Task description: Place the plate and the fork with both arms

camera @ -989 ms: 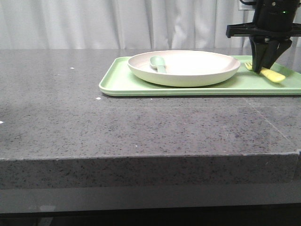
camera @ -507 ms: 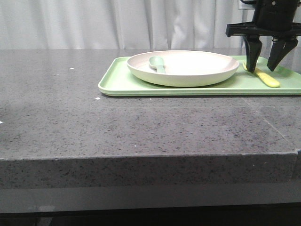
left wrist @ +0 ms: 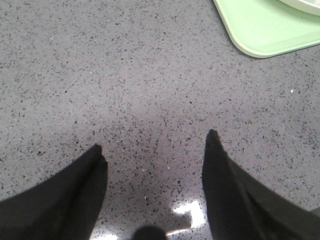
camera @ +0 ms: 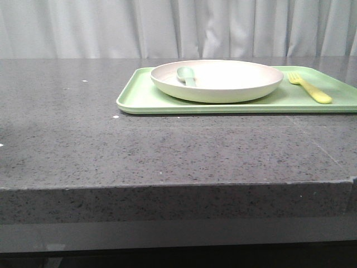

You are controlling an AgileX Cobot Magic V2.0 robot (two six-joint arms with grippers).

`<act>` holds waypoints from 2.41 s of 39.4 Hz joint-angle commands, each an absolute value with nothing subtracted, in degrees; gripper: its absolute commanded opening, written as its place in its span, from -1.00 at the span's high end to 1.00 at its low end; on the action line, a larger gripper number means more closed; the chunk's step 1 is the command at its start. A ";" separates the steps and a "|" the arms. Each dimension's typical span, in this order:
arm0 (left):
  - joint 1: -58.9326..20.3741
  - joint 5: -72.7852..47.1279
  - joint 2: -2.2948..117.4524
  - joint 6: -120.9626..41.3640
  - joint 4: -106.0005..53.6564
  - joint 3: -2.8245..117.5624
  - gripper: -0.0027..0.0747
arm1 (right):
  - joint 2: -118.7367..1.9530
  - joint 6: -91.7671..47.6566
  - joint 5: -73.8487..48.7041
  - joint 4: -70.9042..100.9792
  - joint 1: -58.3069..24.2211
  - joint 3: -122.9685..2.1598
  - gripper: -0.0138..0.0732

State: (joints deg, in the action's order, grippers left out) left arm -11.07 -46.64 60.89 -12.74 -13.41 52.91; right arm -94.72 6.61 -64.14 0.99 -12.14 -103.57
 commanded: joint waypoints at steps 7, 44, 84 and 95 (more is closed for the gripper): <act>-10.85 -43.60 59.85 -12.69 -14.23 54.44 -0.13 | -72.76 -0.49 -52.57 4.66 -12.12 -83.33 -0.17; -10.85 -43.78 59.85 -12.69 -14.74 54.44 -0.13 | -30.70 -0.49 -46.10 2.79 -12.12 -48.68 -0.17; -10.01 -39.54 59.72 -8.77 -14.30 54.44 0.98 | -30.71 -0.49 -45.98 2.79 -12.12 -48.68 0.84; -8.92 -35.32 49.32 -8.56 -13.14 54.44 0.98 | -30.71 -0.49 -46.00 2.79 -12.12 -48.68 0.84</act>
State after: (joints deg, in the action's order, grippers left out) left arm -9.05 -40.48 54.31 -9.27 -12.71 52.77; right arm -30.46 0.00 -49.99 3.30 -12.50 -47.15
